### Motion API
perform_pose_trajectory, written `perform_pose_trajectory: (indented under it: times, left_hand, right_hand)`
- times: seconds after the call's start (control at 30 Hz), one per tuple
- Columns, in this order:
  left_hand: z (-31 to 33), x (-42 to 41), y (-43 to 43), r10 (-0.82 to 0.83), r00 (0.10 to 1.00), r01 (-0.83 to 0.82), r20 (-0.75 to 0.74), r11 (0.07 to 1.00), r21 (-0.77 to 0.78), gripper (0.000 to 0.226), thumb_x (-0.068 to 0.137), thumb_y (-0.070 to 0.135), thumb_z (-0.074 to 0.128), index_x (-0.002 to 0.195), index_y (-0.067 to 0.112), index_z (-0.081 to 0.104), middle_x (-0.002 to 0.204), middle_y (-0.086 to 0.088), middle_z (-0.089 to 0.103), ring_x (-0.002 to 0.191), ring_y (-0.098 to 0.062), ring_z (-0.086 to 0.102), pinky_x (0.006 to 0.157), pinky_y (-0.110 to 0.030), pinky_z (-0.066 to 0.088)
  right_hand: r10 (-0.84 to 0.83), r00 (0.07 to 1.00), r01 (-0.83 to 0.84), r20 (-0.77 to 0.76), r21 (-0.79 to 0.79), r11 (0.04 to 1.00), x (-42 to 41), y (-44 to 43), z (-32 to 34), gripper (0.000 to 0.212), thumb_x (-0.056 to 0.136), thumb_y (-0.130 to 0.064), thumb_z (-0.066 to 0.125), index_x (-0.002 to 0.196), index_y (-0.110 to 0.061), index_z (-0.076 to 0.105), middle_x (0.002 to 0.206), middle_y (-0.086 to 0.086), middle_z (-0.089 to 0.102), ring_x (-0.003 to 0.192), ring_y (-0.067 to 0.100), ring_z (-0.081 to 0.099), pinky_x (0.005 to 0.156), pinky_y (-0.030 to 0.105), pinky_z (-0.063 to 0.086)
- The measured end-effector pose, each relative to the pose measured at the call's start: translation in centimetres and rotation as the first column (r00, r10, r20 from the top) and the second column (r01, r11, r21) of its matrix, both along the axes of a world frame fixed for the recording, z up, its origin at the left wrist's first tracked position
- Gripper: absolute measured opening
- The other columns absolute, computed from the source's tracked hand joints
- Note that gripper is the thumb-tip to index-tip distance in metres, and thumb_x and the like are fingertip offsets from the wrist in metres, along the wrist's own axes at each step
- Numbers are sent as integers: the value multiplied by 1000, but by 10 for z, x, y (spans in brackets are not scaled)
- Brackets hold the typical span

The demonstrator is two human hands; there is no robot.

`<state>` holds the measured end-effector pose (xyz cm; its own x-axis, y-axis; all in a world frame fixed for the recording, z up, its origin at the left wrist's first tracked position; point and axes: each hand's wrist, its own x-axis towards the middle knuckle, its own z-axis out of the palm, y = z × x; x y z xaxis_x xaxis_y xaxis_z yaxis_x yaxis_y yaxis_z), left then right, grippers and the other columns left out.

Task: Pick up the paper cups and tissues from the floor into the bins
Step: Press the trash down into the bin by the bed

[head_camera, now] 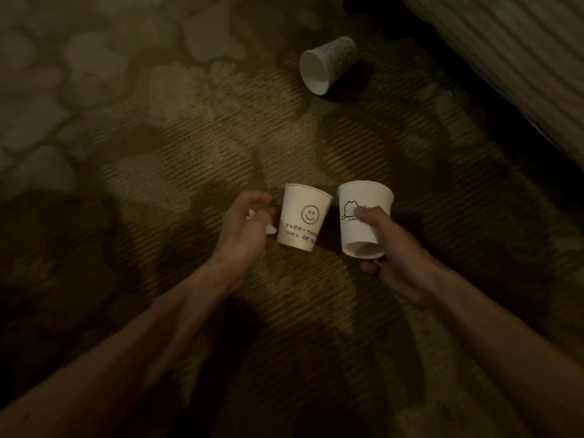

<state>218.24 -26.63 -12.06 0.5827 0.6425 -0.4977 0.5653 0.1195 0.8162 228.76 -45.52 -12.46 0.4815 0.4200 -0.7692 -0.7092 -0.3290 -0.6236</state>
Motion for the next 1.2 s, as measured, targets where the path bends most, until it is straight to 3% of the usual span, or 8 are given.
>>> perform_pose_trajectory:
  times: [0.2,0.37,0.5,0.6,0.8,0.97,1.13,1.2]
  left_hand:
    - [0,11,-27,-104,994,102,-14,989,-110,36,102,44,44,127,20,55,113,-4,65,86,-14,64,52,-21,47]
    - [3,11,-32,-59,997,50,-48,984,-168,66,78,71,59,117,17,59,100,1,74,80,-14,72,55,-24,51]
    - [18,9,-30,-99,994,106,41,952,-287,81,54,69,75,116,17,64,98,0,77,91,-19,74,75,-38,60]
    - [48,12,-36,-119,992,129,49,939,-320,67,57,57,78,109,16,66,89,1,78,82,-16,75,60,-30,59]
    - [163,10,-56,-181,984,176,6,948,-264,76,48,68,76,105,20,65,75,8,76,60,-4,70,41,-19,46]
    - [291,10,-74,-212,977,204,-18,956,-209,97,40,70,83,121,24,55,98,4,75,82,-8,74,65,-31,60]
    - [433,25,-107,-404,914,404,27,907,-120,97,38,73,83,118,32,48,99,9,68,75,3,70,54,-17,54]
    - [481,29,-123,-498,864,503,76,859,-93,83,41,66,81,111,36,47,100,11,65,78,7,68,55,-13,53]
  right_hand:
    - [-3,999,1,53,43,999,-12,8,8,37,84,-45,64,113,-22,67,94,-4,75,75,9,62,53,24,38]
    - [58,994,-61,89,29,998,-23,6,12,43,82,-49,65,119,-25,65,104,-4,75,93,14,66,70,31,42]
    - [61,994,-66,90,46,997,-30,3,23,44,79,-46,69,119,-29,60,109,-3,73,100,17,66,74,32,44]
    - [65,996,-70,58,81,994,-26,-4,54,56,76,-50,69,124,-24,60,104,-3,75,93,16,69,70,31,45]
    - [-4,995,2,102,17,1000,-31,-23,176,82,64,-57,70,133,-31,33,117,3,66,96,22,71,69,36,58]
    - [-59,989,59,138,3,998,-47,-52,310,73,67,-63,65,129,-41,32,110,-7,67,95,13,71,86,44,58]
    - [-275,954,281,116,-31,959,-59,-86,453,69,71,-54,64,133,-32,42,111,-4,67,92,14,71,80,40,60]
    - [-380,914,385,139,-10,923,-73,-101,499,51,85,-45,64,129,-29,43,111,-2,65,85,10,72,68,31,61]
